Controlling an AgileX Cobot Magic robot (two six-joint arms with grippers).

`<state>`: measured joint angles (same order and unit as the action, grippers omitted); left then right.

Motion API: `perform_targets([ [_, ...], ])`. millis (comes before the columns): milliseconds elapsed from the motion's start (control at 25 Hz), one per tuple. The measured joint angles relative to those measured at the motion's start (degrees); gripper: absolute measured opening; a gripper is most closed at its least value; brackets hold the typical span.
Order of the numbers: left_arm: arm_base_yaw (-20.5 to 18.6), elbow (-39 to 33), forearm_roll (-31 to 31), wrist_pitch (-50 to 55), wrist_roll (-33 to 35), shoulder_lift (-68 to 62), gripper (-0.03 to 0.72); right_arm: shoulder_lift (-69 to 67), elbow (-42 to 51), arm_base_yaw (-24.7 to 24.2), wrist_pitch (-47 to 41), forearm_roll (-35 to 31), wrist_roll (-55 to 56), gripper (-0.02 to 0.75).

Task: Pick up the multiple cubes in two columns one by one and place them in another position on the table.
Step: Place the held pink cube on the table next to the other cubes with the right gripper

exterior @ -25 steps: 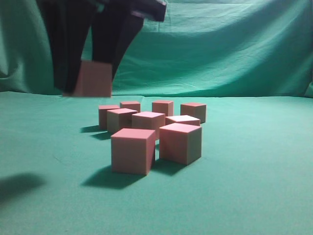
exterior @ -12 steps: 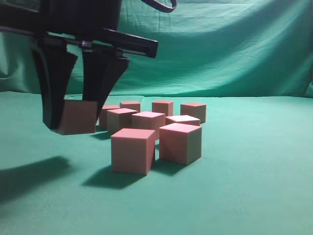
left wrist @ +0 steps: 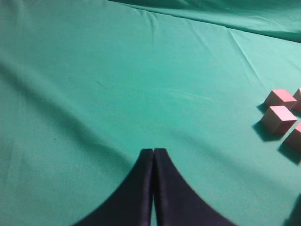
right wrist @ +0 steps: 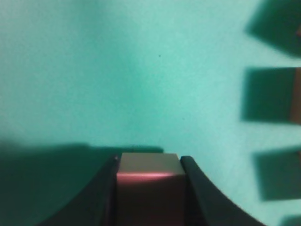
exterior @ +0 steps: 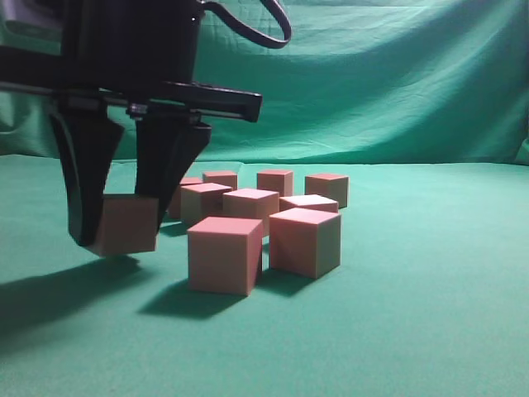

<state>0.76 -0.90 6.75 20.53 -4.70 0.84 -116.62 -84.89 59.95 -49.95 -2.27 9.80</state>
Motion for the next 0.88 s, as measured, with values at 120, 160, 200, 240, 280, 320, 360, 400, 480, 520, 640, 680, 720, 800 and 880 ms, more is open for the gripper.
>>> perform_targets([
  [120,0.0,0.0,0.0,0.0,0.0,0.0,0.0,-0.3,0.0,0.0,-0.1,-0.3,0.0,0.253],
  [160,0.0,0.0,0.0,0.0,0.0,0.0,0.0,-0.4,0.0,0.0,-0.3,-0.3,-0.1,0.253],
  [200,0.0,0.0,0.0,0.0,0.0,0.0,0.0,-0.4,0.0,0.0,-0.5,-0.3,-0.1,0.253],
  [240,0.0,0.0,0.0,0.0,0.0,0.0,0.0,-0.4,0.0,0.0,-0.5,-0.3,-0.1,0.253],
  [280,0.0,0.0,0.0,0.0,0.0,0.0,0.0,-0.4,0.0,0.0,-0.5,-0.3,-0.1,0.253],
  [320,0.0,0.0,0.0,0.0,0.0,0.0,0.0,-0.5,0.0,0.0,-0.5,-0.3,-0.1,0.253],
  [360,0.0,0.0,0.0,0.0,0.0,0.0,0.0,-0.7,0.0,0.0,-0.7,-0.3,-0.1,0.253],
  [400,0.0,0.0,0.0,0.0,0.0,0.0,0.0,-1.0,0.0,0.0,-0.8,-0.3,-0.1,0.253],
  [480,0.0,0.0,0.0,0.0,0.0,0.0,0.0,-1.3,0.0,0.0,-1.3,-0.3,-0.2,0.253],
  [520,0.0,0.0,0.0,0.0,0.0,0.0,0.0,-1.4,0.0,0.0,-1.4,-0.3,-0.2,0.253],
  [640,0.0,0.0,0.0,0.0,0.0,0.0,0.0,-1.4,0.0,0.0,-1.4,-0.3,-0.2,0.253],
  [680,0.0,0.0,0.0,0.0,0.0,0.0,0.0,-1.4,-0.1,0.0,-1.4,-0.3,-0.2,0.253],
  [720,0.0,0.0,0.0,0.0,0.0,0.0,0.0,-1.4,-0.1,0.0,-1.4,-0.3,-0.2,0.253],
  [800,0.0,0.0,0.0,0.0,0.0,0.0,0.0,-1.4,-0.3,0.0,-1.4,-0.3,-0.3,0.253],
  [880,0.0,0.0,0.0,0.0,0.0,0.0,0.0,-1.6,-0.2,0.0,-1.6,-0.4,-1.1,0.312],
])
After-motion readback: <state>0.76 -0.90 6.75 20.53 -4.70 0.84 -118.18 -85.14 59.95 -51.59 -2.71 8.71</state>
